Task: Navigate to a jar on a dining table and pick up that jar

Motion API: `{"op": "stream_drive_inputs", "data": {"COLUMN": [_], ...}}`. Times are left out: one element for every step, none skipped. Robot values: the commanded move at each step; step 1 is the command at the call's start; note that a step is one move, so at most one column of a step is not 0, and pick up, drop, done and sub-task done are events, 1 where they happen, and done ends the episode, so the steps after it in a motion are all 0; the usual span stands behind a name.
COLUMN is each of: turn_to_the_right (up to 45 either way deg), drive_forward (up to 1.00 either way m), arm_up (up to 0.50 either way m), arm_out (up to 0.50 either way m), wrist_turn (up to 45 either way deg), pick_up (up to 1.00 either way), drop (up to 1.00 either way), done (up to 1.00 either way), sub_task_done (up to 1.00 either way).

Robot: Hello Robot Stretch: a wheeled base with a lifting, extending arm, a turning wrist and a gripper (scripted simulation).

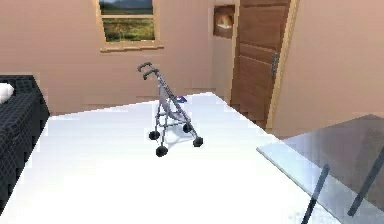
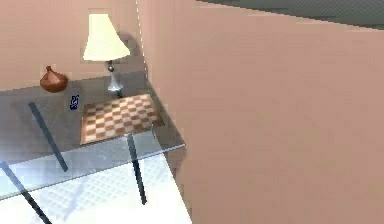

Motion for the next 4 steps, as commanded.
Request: {"op": "stream_drive_inputs", "data": {"turn_to_the_right": [-3.0,0.0,45.0,3.0], "drive_forward": [0.0,0.95,0.0,0.0], "arm_up": [0.0,0.0,0.0,0.0], "arm_out": [0.0,0.0,0.0,0.0], "wrist_turn": [0.0,0.0,0.0,0.0], "pick_up": [0.0,0.0,0.0,0.0], "drop": [0.0,0.0,0.0,0.0], "done": [0.0,0.0,0.0,0.0], "sub_task_done": [0.0,0.0,0.0,0.0]}}
